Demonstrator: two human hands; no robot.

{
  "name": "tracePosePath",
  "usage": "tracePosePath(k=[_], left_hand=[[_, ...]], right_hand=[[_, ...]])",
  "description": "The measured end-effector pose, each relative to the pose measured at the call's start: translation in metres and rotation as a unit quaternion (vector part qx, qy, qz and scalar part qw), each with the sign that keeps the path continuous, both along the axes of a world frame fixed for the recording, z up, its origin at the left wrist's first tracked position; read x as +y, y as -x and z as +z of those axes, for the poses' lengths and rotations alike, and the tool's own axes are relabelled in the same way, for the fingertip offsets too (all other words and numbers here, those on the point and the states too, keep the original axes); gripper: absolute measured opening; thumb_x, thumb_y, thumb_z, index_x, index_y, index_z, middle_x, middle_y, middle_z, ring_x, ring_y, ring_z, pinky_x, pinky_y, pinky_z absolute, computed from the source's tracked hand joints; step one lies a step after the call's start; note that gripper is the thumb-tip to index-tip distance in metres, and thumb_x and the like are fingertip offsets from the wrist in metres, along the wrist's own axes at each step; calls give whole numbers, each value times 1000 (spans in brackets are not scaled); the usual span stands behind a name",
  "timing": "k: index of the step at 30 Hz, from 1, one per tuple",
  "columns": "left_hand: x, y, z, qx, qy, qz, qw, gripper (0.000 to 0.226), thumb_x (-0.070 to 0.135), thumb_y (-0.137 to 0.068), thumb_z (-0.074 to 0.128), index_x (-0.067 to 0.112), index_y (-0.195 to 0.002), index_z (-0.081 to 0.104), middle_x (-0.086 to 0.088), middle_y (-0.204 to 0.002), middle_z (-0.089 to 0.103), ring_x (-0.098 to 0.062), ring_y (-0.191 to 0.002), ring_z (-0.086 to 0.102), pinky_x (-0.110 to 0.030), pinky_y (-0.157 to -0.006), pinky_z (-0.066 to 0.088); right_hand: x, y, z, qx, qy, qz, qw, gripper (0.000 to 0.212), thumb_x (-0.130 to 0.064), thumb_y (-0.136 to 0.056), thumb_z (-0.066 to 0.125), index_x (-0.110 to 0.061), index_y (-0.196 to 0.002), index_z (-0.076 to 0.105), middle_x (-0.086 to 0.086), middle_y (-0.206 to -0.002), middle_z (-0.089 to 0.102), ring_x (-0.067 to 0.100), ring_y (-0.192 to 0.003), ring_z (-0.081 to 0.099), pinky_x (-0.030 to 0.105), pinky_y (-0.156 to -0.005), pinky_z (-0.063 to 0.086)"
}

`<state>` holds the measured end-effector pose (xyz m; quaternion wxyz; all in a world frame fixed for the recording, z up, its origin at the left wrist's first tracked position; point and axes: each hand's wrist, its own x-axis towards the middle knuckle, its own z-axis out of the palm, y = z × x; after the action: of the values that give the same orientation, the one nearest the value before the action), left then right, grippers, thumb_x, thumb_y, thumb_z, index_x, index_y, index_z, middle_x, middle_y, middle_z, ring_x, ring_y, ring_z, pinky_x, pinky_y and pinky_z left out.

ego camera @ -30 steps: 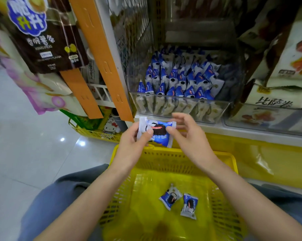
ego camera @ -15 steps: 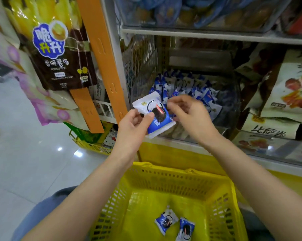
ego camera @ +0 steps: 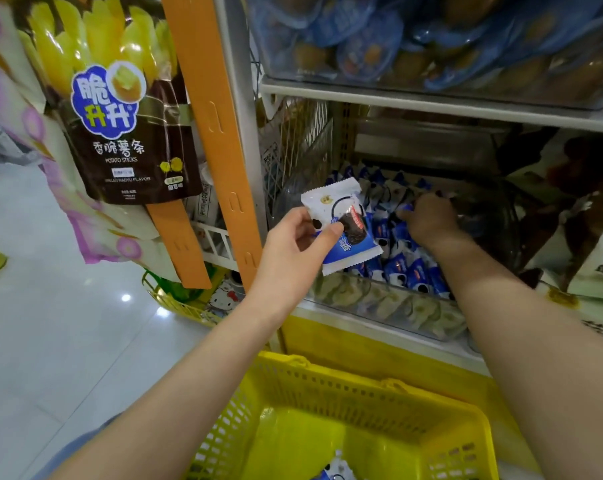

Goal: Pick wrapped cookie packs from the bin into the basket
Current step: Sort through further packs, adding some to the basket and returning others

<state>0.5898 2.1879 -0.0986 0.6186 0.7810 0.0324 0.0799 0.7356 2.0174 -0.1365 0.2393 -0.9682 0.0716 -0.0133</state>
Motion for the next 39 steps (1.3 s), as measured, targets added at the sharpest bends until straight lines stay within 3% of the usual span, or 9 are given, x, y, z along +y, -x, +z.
tracePosePath(k=[6,11,15,17,23,28,31,36,39], left_hand=[[2,6,-4,-4,-3,-6,1000,26,27,-88,59,6,-103,54,-24,-107,60,-34,-102,57,-54,-89,46],[7,12,-5,3,8,1,1000,29,26,-87,60,7,-108,54,-20,-112,60,-26,-104,58,-46,-90,49],[10,17,-7,23,27,15,999,29,28,-87,59,9,-108,53,-18,-113,60,-24,-105,59,-42,-90,50],[11,19,-8,24,31,21,999,27,28,-88,59,9,-105,53,-20,-113,59,-24,-104,60,-42,-90,50],[9,22,-14,45,113,49,991,36,28,-86,61,17,-119,52,0,-116,63,-10,-106,61,-30,-96,47],[6,35,-22,61,218,38,973,36,23,-91,54,5,-123,50,-7,-116,66,-16,-104,64,-28,-89,52],[6,46,-24,43,281,21,959,28,24,-92,49,8,-114,57,-4,-110,69,-11,-93,65,-19,-75,52],[5,58,-30,39,293,4,955,42,38,-82,48,16,-117,57,-5,-120,64,-21,-114,58,-36,-98,43],[2,63,-35,58,309,-31,949,45,39,-84,46,15,-122,54,-8,-121,64,-24,-108,60,-35,-83,50]], right_hand=[[-2,-11,0,27,36,-23,999,44,-33,-88,61,2,-114,56,23,-120,56,38,-110,54,38,-83,45],[-2,-13,5,67,57,-21,996,39,-31,-89,59,0,-112,57,19,-121,57,35,-110,55,37,-83,45],[6,-8,5,57,19,2,998,26,-25,-87,62,-1,-97,60,18,-106,59,33,-101,58,34,-76,44],[8,-2,6,22,8,9,1000,22,-24,-89,61,-1,-87,59,18,-98,58,33,-95,58,35,-73,42],[14,22,30,-189,-101,19,976,27,-25,-93,51,-3,-107,56,18,-102,62,33,-95,61,39,-78,49],[36,81,44,-297,-285,85,907,25,-22,-90,58,-8,-110,55,1,-101,59,12,-92,57,15,-75,40],[44,118,43,-270,-363,117,884,24,-21,-89,60,-15,-111,53,-14,-90,52,-12,-79,52,-3,-66,35],[41,149,27,-137,-356,161,910,18,-24,-88,59,-22,-105,54,-13,-88,58,-3,-78,55,2,-64,37],[34,159,15,-71,-327,192,923,11,-21,-86,60,-24,-96,55,-16,-80,56,-3,-76,54,4,-63,39]])
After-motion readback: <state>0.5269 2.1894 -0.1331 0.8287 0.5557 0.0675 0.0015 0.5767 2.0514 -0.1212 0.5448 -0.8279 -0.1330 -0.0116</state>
